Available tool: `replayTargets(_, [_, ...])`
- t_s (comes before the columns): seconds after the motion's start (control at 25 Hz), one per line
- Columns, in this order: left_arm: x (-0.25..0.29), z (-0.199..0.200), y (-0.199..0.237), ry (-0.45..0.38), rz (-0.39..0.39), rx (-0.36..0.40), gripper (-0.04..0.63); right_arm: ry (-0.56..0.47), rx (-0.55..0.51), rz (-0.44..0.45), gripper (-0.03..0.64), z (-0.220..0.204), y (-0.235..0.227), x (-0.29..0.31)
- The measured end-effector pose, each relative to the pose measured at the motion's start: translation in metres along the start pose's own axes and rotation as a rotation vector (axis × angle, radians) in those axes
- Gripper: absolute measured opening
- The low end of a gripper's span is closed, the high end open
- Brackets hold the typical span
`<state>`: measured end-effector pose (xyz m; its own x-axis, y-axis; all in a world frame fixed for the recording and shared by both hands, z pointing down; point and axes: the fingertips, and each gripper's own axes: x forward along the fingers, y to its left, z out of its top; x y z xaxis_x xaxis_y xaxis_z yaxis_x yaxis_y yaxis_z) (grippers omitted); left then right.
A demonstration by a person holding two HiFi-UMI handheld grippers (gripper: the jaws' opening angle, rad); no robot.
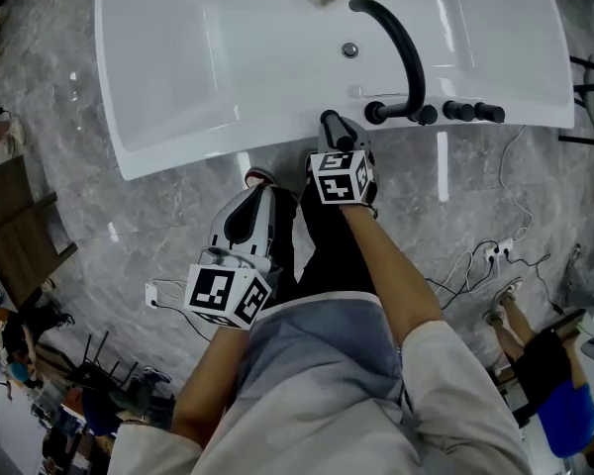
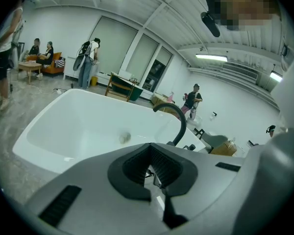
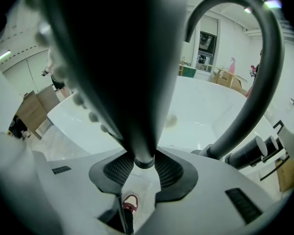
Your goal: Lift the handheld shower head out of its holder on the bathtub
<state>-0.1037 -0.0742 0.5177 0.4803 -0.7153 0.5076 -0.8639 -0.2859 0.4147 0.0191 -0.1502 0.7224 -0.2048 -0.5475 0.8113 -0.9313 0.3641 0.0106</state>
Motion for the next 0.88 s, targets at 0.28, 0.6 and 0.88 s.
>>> replayTargets(0.28, [-0.001,-0.003,-0.001,0.003,-0.006,-0.004,0.003,-0.032,-0.058,0.001,0.144,0.012,0.002,-0.016])
replayTargets(0.6, [0.001,0.007,-0.008,-0.014,-0.022,0.015,0.003,-0.061,-0.092,0.010,0.144,0.025,0.005,-0.037])
replayTargets(0.88, [0.003,0.016,-0.015,-0.035,-0.026,0.025,0.003,-0.079,-0.122,0.031,0.144,0.033,0.009,-0.058])
